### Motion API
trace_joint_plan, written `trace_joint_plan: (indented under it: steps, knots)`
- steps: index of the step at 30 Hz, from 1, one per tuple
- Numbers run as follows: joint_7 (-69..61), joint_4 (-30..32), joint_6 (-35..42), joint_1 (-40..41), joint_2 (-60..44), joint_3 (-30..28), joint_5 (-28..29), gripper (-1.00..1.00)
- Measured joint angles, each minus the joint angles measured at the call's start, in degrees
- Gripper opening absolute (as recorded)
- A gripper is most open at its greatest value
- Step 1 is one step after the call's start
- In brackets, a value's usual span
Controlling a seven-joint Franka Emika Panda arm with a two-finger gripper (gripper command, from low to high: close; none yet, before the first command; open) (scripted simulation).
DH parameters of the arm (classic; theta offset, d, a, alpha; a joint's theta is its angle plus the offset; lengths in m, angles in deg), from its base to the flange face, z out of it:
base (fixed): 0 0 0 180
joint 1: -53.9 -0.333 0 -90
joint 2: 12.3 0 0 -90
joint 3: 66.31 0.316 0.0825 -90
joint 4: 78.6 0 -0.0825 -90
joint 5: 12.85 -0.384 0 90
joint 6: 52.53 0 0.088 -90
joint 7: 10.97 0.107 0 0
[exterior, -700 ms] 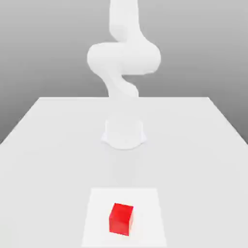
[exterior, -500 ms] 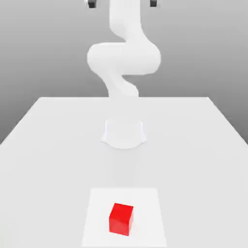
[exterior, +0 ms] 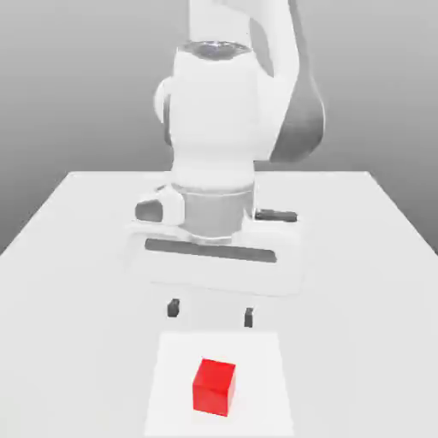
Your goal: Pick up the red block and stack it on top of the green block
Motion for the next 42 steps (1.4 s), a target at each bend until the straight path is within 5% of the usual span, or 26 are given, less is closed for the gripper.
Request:
trace_joint_plan:
  steps: [6, 7, 14, 20, 33, 37, 38, 42]
  knots:
    - [1.5, 0.1, -9.0, -0.5, -12.4, -0.7, 0.7, 0.00]
    - [1.6, -0.2, -10.7, -0.7, -14.5, -0.9, 0.8, -1.00]
    - [1.8, -0.3, -11.2, -0.7, -15.0, -0.9, 1.0, -1.00]
    - [0.9, 0.4, -2.2, 0.6, -5.4, -0.4, -0.6, -1.00]
    - [3.8, -25.7, 12.8, 17.2, -17.1, -14.7, -8.5, -1.00]
    - [2.6, -28.2, 8.1, 19.7, -24.4, -14.3, -11.2, -1.00]
    - [2.4, -28.3, 7.2, 19.9, -25.5, -14.1, -11.6, 1.00]
    - [2.4, -28.3, 7.2, 19.9, -25.5, -14.1, -11.6, 1.00]
